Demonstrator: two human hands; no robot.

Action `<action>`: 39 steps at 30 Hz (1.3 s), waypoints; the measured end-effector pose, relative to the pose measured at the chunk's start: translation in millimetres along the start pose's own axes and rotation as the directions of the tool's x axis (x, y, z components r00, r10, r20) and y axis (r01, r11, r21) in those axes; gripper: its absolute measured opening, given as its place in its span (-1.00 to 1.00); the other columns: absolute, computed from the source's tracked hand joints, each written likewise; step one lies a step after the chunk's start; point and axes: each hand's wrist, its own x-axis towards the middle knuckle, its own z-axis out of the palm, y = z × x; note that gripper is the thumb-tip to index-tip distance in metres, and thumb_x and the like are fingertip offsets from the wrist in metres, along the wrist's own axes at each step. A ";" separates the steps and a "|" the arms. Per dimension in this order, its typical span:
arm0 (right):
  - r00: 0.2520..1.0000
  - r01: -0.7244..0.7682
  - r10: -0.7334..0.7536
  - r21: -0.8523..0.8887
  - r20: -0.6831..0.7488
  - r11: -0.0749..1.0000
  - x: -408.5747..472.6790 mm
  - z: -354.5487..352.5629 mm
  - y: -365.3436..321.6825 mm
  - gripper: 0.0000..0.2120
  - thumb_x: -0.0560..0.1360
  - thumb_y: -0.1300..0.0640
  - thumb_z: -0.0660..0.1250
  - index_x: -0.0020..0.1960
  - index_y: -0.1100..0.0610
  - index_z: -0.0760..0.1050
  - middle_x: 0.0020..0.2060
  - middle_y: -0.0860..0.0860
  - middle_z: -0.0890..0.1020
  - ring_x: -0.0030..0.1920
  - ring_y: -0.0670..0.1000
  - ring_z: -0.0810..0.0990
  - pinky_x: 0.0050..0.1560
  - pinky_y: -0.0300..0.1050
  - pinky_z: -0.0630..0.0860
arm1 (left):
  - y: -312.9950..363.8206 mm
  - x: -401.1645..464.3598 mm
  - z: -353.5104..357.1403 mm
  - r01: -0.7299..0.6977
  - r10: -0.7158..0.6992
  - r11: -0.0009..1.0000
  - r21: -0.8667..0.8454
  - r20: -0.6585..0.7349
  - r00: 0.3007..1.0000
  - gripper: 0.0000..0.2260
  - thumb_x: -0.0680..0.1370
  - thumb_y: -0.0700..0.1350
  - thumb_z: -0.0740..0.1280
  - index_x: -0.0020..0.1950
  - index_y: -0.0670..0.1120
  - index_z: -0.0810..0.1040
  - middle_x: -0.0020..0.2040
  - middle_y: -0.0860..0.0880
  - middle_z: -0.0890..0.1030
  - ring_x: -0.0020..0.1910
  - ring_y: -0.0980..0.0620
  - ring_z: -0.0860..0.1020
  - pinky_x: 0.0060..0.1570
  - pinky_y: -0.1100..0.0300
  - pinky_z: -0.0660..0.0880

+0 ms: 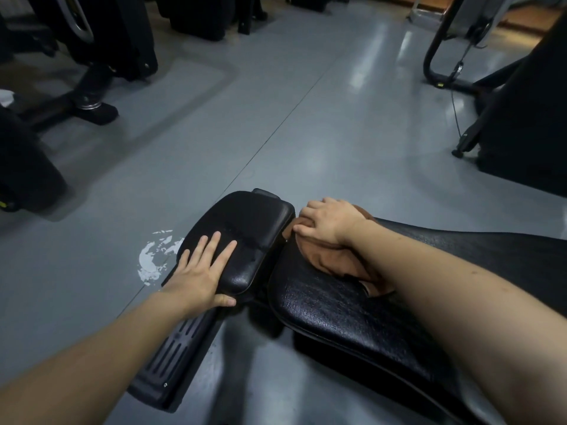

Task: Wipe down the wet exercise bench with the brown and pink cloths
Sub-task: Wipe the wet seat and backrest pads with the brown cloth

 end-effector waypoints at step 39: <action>0.656 -0.755 0.754 -0.027 -0.042 0.655 -302.5 31.4 258.8 -0.35 0.59 -0.35 -0.17 0.36 0.01 0.43 0.34 0.10 0.52 0.30 0.22 0.46 0.33 0.19 0.31 | -3.9 5.5 4.7 0.021 -0.022 0.998 -0.065 -0.016 1.000 0.17 0.41 0.31 0.45 0.55 -0.06 -0.40 0.60 -0.04 -0.39 0.60 -0.10 -0.30 0.54 -0.16 -0.08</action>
